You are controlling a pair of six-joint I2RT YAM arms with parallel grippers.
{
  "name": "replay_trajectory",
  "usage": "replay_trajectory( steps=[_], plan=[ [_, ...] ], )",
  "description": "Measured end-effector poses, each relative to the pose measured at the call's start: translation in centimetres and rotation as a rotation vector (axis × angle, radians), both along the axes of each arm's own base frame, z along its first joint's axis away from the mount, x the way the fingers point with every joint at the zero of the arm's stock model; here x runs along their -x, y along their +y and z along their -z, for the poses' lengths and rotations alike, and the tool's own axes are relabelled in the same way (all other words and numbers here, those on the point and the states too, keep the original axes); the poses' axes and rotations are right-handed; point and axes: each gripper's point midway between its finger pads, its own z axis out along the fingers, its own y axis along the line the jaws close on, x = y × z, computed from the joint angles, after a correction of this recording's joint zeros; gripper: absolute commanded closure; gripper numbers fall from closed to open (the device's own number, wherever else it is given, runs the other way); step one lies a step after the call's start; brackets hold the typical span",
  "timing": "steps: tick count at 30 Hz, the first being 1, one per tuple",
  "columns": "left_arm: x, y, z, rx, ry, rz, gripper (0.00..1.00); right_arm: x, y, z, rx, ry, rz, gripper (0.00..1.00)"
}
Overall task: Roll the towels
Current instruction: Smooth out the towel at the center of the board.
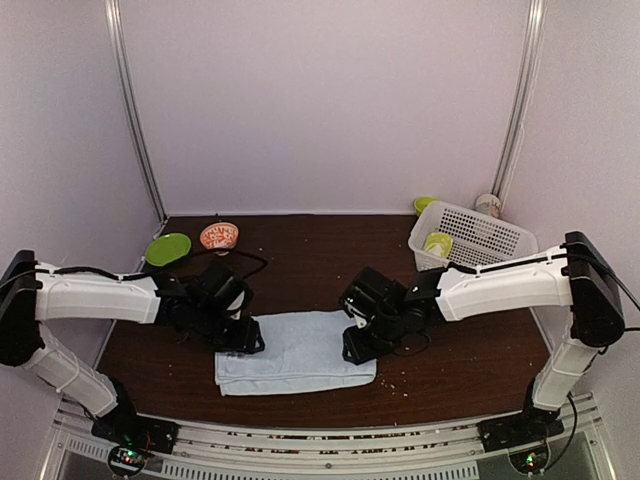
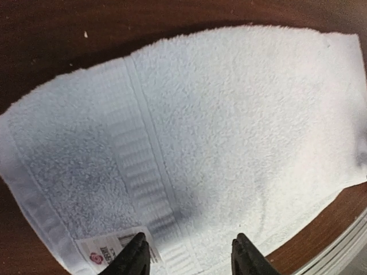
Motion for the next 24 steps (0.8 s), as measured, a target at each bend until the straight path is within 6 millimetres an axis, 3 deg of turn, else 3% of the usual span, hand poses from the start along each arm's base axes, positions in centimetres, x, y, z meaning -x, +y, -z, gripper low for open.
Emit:
replay_trajectory(
  steps=[4,7,11,15,17,20,24],
  plan=[
    [1.1,0.0,3.2,-0.083,0.059,0.046,0.64,1.4,-2.4,2.8,0.072,0.045,0.006,0.61],
    [1.8,0.2,3.9,-0.106,0.067,0.061,0.79,2.3,-4.0,4.4,0.118,0.074,0.014,0.61],
    [2.1,0.6,4.2,-0.112,0.060,0.055,1.00,2.4,-4.3,4.3,0.120,0.075,0.017,0.54],
    [2.9,1.1,4.1,-0.110,0.060,0.066,1.00,1.8,-4.6,3.0,0.115,0.049,0.025,0.51],
    [3.3,1.4,3.8,-0.114,0.064,0.073,1.00,-0.1,-4.7,1.1,0.079,0.006,0.063,0.51],
    [3.6,1.7,3.2,-0.117,0.062,0.081,1.00,-5.0,-5.1,-2.5,-0.012,-0.082,0.175,0.53],
    [4.1,2.3,2.8,-0.133,0.068,0.095,1.00,-10.8,-5.1,-4.7,-0.075,-0.148,0.272,0.56]
  ],
)
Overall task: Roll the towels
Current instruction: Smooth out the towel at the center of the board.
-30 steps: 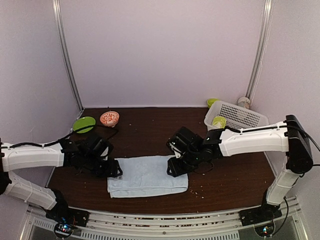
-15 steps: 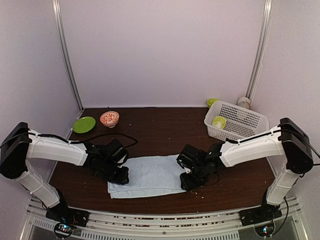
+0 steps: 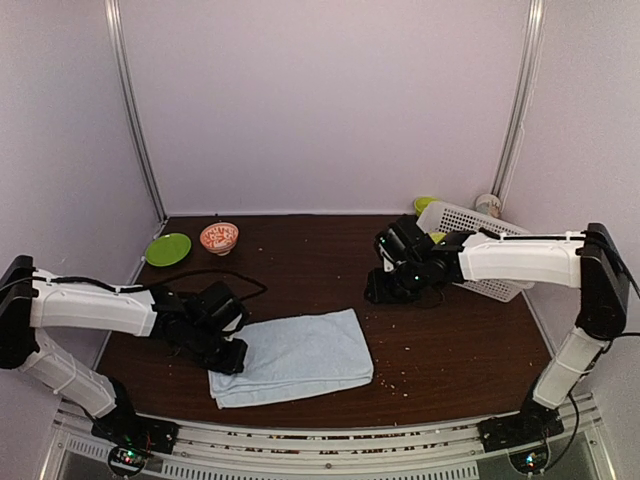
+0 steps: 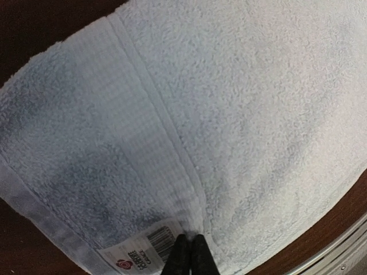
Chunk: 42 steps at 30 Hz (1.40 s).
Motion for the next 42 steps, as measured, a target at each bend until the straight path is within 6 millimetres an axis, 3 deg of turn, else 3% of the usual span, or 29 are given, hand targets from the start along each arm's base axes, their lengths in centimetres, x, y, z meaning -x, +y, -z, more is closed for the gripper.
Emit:
replay_trajectory(
  steps=[4,8,11,16,23,29,32,35,39,42],
  plan=[
    [0.4,0.5,0.1,-0.020,0.011,0.008,1.00,-3.0,2.7,1.6,0.005,0.006,-0.030,0.56],
    [0.6,0.7,0.2,-0.031,0.021,0.008,1.00,-2.1,3.8,4.7,0.035,0.071,-0.091,0.55],
    [0.7,0.9,0.2,-0.037,0.024,0.013,0.93,-1.3,4.5,5.6,0.057,0.100,-0.137,0.56],
    [0.9,1.0,0.3,-0.045,0.032,0.032,0.63,-1.4,5.1,6.3,0.098,0.109,-0.155,0.69],
    [1.3,1.3,-0.7,-0.034,0.019,0.050,0.35,-2.5,3.2,8.8,0.204,0.145,-0.111,0.68],
    [0.4,1.6,-4.4,-0.009,-0.064,0.039,0.31,-2.9,2.5,8.5,0.228,0.143,-0.098,0.55],
    [-1.6,1.1,-7.2,0.029,-0.138,0.013,0.34,-3.0,2.3,8.3,0.221,0.142,-0.089,0.53],
    [-3.7,0.7,-8.8,0.052,-0.189,-0.020,0.38,-2.0,1.6,7.3,0.198,0.137,-0.088,0.55],
    [-5.8,0.4,-7.4,0.034,-0.186,-0.055,0.45,0.4,1.9,4.0,0.122,0.097,-0.112,0.57],
    [-6.7,0.9,-5.5,-0.003,-0.153,-0.085,0.39,3.1,4.2,2.2,0.070,0.070,-0.185,0.58]
  ],
)
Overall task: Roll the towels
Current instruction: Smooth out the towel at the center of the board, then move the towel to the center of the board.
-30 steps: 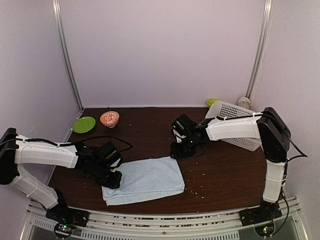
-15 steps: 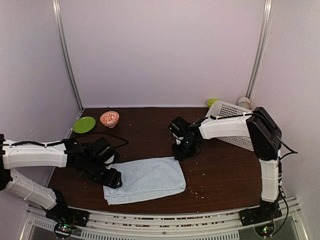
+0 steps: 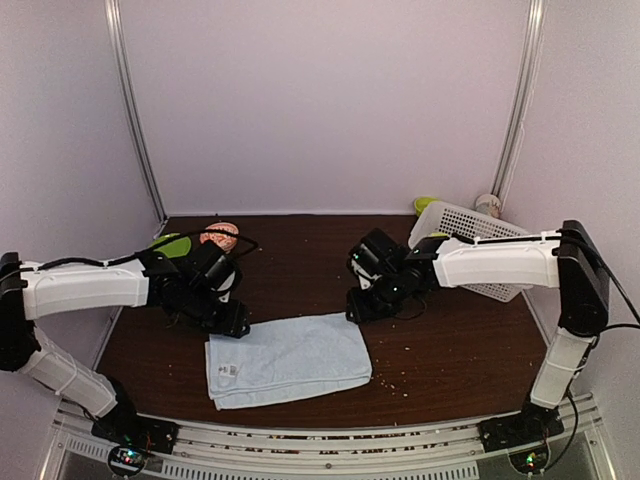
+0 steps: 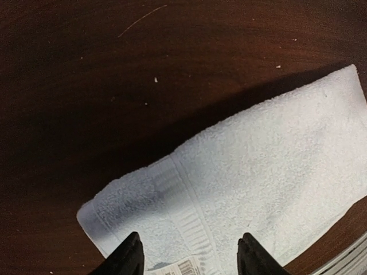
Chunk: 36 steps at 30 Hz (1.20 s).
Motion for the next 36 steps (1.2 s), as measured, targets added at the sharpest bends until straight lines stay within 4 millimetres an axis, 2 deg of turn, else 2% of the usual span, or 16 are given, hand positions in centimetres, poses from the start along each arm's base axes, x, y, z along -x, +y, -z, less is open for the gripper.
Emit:
replay_trajectory(
  steps=[2,4,8,11,15,18,22,29,36],
  plan=[
    [-0.2,0.8,0.6,-0.010,0.007,-0.035,0.36,1.7,1.4,-0.1,-0.017,0.000,-0.042,0.58],
    [-0.1,1.9,0.7,-0.005,0.006,-0.076,0.33,3.7,2.2,0.9,-0.025,0.022,-0.076,0.58],
    [-0.1,4.7,0.2,0.035,-0.015,-0.176,0.30,4.9,0.8,3.0,0.004,0.069,-0.054,0.58],
    [-0.2,5.7,0.3,0.072,-0.020,-0.227,0.28,4.9,0.2,3.0,0.003,0.075,-0.035,0.57],
    [0.2,5.4,2.0,0.114,0.022,-0.247,0.22,4.6,0.4,1.3,-0.040,0.049,-0.026,0.57],
    [0.5,5.3,3.4,0.138,0.058,-0.260,0.23,4.5,0.6,0.4,-0.064,0.034,-0.024,0.57],
    [0.3,5.1,4.3,0.165,0.084,-0.273,0.27,4.5,0.6,0.4,-0.065,0.035,-0.021,0.57],
    [-0.3,4.0,4.3,0.220,0.083,-0.255,0.36,4.3,0.8,0.1,-0.071,0.032,-0.016,0.59],
    [0.7,4.2,5.7,0.221,0.113,-0.260,0.43,4.2,0.9,-0.2,-0.077,0.028,-0.017,0.59]
  ],
)
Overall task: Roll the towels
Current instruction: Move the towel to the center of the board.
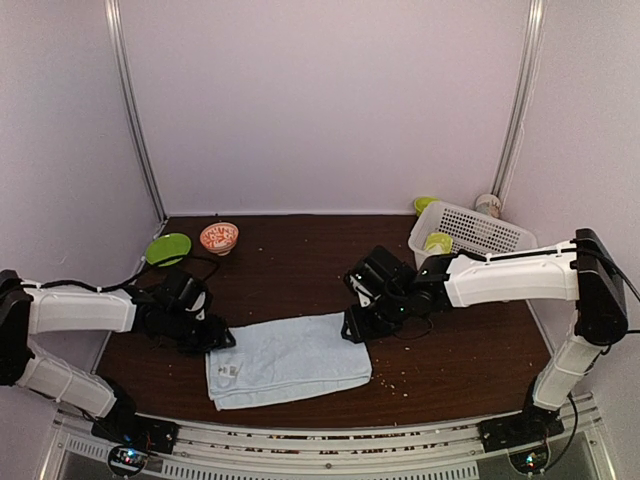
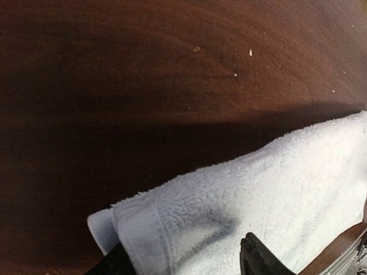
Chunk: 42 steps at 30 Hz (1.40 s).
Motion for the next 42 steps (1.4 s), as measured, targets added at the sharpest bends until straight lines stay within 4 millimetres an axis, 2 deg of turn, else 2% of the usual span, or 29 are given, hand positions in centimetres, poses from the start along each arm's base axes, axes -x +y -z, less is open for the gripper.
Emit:
replay_trajectory(
  steps=[5,9,11,14,18,22,27,29,32,34,36,39,42],
  plan=[
    [0.2,0.0,0.2,0.013,-0.003,-0.003,0.61,0.1,0.1,0.0,-0.006,0.005,-0.005,0.59],
    [0.5,-0.3,0.4,0.023,0.009,0.010,0.69,-0.2,0.0,0.1,-0.018,0.012,0.025,0.59],
    [0.5,-0.8,0.7,0.020,0.016,0.031,0.71,-0.8,-1.0,0.9,-0.013,0.027,0.070,0.59],
    [0.2,-2.4,0.7,0.019,0.023,0.081,0.75,-1.5,-3.5,3.5,0.028,0.068,0.145,0.59],
    [-0.4,-4.8,0.7,0.023,0.036,0.147,0.77,-1.6,-5.6,6.4,0.091,0.120,0.199,0.64],
    [-1.6,-7.0,0.6,0.031,0.040,0.193,0.77,-2.4,-6.4,6.8,0.086,0.109,0.245,0.67],
    [-3.8,-10.7,0.1,0.051,0.025,0.262,0.78,-4.1,-10.0,6.9,0.057,0.091,0.360,0.66],
    [-4.5,-11.8,0.0,0.060,0.019,0.281,0.76,-4.3,-11.0,6.9,0.055,0.085,0.383,0.61],
    [-5.0,-12.7,-0.4,0.068,0.005,0.300,0.56,-4.1,-12.1,6.7,0.076,0.083,0.390,0.54],
    [-5.0,-12.6,-0.8,0.064,-0.003,0.307,0.41,-3.6,-12.5,6.5,0.098,0.082,0.373,0.51],
    [-4.8,-12.3,-1.4,0.057,-0.010,0.309,0.31,-3.0,-12.6,5.7,0.121,0.069,0.341,0.50],
    [-4.1,-11.2,-3.4,0.057,-0.043,0.304,0.22,-2.9,-10.9,2.7,0.113,0.010,0.263,0.50],
    [-3.2,-10.1,-5.9,0.071,-0.094,0.295,0.19,-2.6,-7.3,-0.9,0.065,-0.069,0.142,0.52]
  ],
)
